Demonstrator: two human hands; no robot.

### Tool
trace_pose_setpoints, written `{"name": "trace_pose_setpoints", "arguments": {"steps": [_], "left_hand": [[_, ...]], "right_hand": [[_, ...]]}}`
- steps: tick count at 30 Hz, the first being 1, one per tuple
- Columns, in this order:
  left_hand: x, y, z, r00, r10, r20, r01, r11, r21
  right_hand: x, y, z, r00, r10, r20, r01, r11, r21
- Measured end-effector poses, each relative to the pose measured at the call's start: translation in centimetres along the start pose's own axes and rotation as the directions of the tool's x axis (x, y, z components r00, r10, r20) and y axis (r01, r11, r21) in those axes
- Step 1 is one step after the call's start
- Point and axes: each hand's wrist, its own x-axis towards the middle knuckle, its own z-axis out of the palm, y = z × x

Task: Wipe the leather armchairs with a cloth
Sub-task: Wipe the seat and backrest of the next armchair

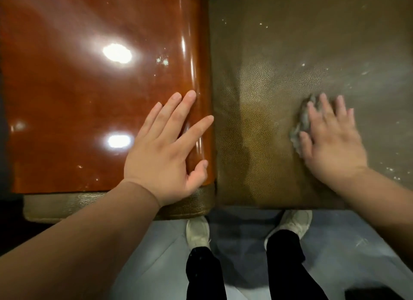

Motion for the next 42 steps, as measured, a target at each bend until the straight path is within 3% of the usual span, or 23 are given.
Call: {"name": "trace_pose_setpoints", "arguments": {"steps": [2, 5, 8, 10, 12, 14, 16, 17, 18, 20, 21, 22, 24, 26, 28, 30, 32, 35, 36, 37, 38, 40, 42], "left_hand": [[-0.3, 0.1, -0.2, 1.0, -0.009, 0.014, 0.009, 1.0, 0.014], [-0.5, 0.3, -0.5, 1.0, -0.015, 0.022, 0.014, 0.999, 0.032], [-0.2, 0.7, -0.5, 1.0, -0.006, 0.007, 0.006, 0.999, 0.038], [-0.1, 0.9, -0.2, 1.0, 0.002, -0.01, -0.002, 0.999, 0.032], [0.1, 1.1, -0.1, 1.0, 0.011, -0.009, -0.01, 1.0, 0.022], [-0.1, 0.9, -0.2, 1.0, 0.0, 0.008, -0.001, 0.999, 0.039], [-0.4, 0.8, -0.3, 1.0, -0.009, 0.028, 0.007, 0.998, 0.057], [-0.5, 0.8, -0.4, 0.999, -0.01, 0.036, 0.007, 0.998, 0.063], [-0.6, 0.7, -0.4, 0.999, -0.01, 0.039, 0.008, 0.998, 0.066], [-0.6, 0.8, -0.5, 0.999, -0.004, 0.036, 0.002, 0.998, 0.064], [-0.5, 0.8, -0.5, 0.999, 0.002, 0.035, -0.004, 0.998, 0.057], [-0.4, 0.8, -0.4, 0.999, 0.007, 0.035, -0.009, 0.999, 0.049], [-0.2, 0.8, -0.2, 0.999, 0.009, 0.044, -0.01, 0.999, 0.041], [-0.1, 0.8, -0.1, 0.999, -0.001, 0.047, 0.0, 0.999, 0.034], [0.1, 0.5, -0.3, 0.999, -0.01, 0.043, 0.008, 0.999, 0.035], [0.2, 0.5, -0.4, 0.998, -0.011, 0.055, 0.009, 1.0, 0.028], [-0.2, 0.6, -0.6, 0.997, -0.01, 0.075, 0.008, 1.0, 0.019], [-0.6, 0.7, -0.7, 0.996, -0.014, 0.091, 0.013, 1.0, 0.009], [-0.6, 0.6, -0.8, 0.997, -0.012, 0.081, 0.012, 1.0, 0.001], [-0.4, 0.4, -0.7, 0.998, -0.011, 0.065, 0.012, 1.0, -0.012], [-0.2, 0.3, -0.6, 0.998, -0.015, 0.058, 0.017, 1.0, -0.023], [0.1, 0.5, -0.4, 0.996, -0.035, 0.081, 0.039, 0.998, -0.044], [0.0, 0.4, -0.4, 0.991, -0.057, 0.122, 0.063, 0.997, -0.043]], "right_hand": [[-0.4, -4.0, 0.7, 0.99, 0.138, -0.002, -0.138, 0.99, 0.022], [-7.9, -8.4, 3.1, 0.948, -0.316, 0.034, 0.314, 0.948, 0.048], [-8.8, -6.4, 2.7, 0.702, -0.696, 0.154, 0.692, 0.717, 0.083], [-4.3, -5.0, 2.1, 0.765, -0.638, 0.092, 0.639, 0.769, 0.02], [1.9, -4.0, 1.0, 0.954, -0.3, 0.03, 0.299, 0.954, 0.013], [6.4, -5.1, -0.1, 0.998, 0.047, 0.052, -0.051, 0.995, 0.086], [5.8, -8.6, 0.3, 0.997, 0.05, 0.057, -0.054, 0.995, 0.078], [3.7, -10.2, 1.0, 0.99, -0.125, 0.061, 0.122, 0.991, 0.051], [0.8, -11.4, 1.7, 0.928, -0.364, 0.081, 0.363, 0.931, 0.026], [-3.3, -11.3, 1.9, 0.658, -0.727, 0.194, 0.725, 0.682, 0.094], [-2.5, -10.1, 1.3, 0.555, -0.796, 0.243, 0.795, 0.593, 0.127], [-0.4, -8.9, 0.9, 0.542, -0.806, 0.237, 0.81, 0.576, 0.106], [6.1, -7.4, 0.1, 0.73, -0.66, 0.18, 0.664, 0.746, 0.042], [13.1, -6.5, -1.6, 0.94, -0.288, 0.181, 0.297, 0.955, -0.02], [16.2, -6.8, -2.3, 0.988, -0.04, 0.149, 0.043, 0.999, -0.017], [13.1, -8.5, -1.3, 0.986, -0.075, 0.149, 0.081, 0.996, -0.031], [6.2, -9.9, 0.3, 0.915, -0.383, 0.127, 0.384, 0.923, 0.016], [2.6, -8.4, 0.0, 0.535, -0.785, 0.313, 0.809, 0.582, 0.078], [4.6, -7.4, -0.2, 0.49, -0.815, 0.309, 0.85, 0.525, 0.038], [7.2, -6.7, -0.7, 0.551, -0.789, 0.274, 0.819, 0.573, 0.003], [9.8, -6.2, -1.2, 0.69, -0.677, 0.257, 0.705, 0.709, -0.024], [13.9, -6.1, -2.4, 0.939, -0.26, 0.226, 0.28, 0.958, -0.058], [13.8, -7.4, -2.0, 0.977, -0.048, 0.209, 0.063, 0.996, -0.065]]}}
